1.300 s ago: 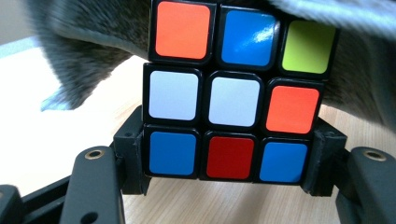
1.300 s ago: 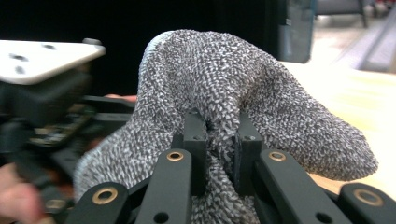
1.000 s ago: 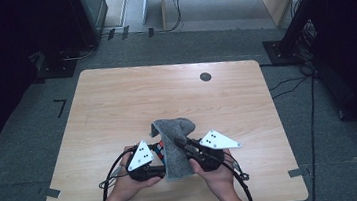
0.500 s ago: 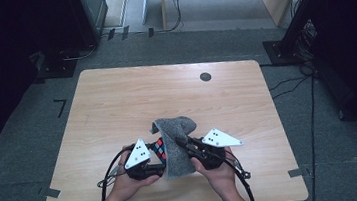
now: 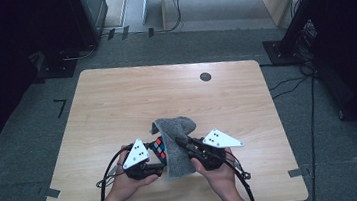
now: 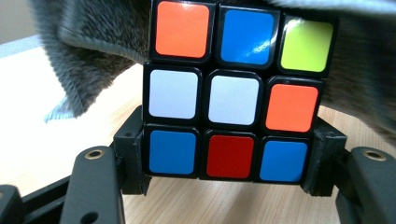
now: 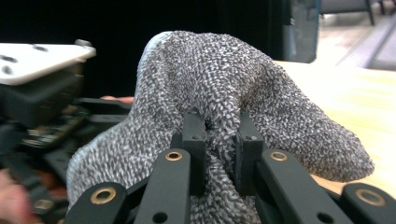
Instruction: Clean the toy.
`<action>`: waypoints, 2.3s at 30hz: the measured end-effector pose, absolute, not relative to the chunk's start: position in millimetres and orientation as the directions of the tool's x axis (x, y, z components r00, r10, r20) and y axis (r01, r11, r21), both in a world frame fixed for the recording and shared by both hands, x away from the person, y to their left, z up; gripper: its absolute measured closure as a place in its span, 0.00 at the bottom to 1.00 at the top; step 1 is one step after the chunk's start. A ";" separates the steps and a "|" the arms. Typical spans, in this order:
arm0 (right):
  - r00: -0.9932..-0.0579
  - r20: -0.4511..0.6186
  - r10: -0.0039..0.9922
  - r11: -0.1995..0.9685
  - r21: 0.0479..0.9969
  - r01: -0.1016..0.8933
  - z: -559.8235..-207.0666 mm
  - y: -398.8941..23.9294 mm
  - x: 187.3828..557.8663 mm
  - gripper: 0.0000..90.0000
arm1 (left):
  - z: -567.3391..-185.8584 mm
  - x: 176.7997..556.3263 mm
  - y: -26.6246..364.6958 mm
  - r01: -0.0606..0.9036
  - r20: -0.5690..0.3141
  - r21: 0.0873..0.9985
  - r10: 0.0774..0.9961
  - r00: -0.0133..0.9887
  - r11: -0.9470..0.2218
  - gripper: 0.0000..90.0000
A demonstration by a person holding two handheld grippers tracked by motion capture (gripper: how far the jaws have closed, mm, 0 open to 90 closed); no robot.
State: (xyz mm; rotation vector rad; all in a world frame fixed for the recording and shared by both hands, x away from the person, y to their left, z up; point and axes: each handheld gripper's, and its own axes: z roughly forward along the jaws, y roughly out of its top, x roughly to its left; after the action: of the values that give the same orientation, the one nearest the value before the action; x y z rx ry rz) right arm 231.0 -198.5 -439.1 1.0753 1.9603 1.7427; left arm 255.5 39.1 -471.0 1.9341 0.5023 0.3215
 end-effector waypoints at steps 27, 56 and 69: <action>-0.636 0.258 0.727 -0.026 0.936 0.350 -443.3 -205.5 236.6 0.89 | -469.6 259.2 44.3 0.219 -0.030 0.918 0.494 0.869 -0.329 0.38; -0.644 0.232 0.729 0.000 0.941 0.339 -441.6 -209.0 237.8 0.88 | -467.7 259.8 45.5 0.219 -0.036 0.919 0.484 0.874 -0.328 0.38; -0.654 0.249 0.714 -0.003 0.936 0.353 -444.7 -209.7 240.1 0.88 | -470.8 259.2 40.2 0.216 -0.026 0.913 0.477 0.878 -0.348 0.38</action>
State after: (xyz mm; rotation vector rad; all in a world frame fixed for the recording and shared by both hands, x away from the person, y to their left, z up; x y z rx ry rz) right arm 240.1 -209.7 -444.7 1.1105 1.9787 1.7015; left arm 259.2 40.2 -470.8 1.9375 0.5097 0.2949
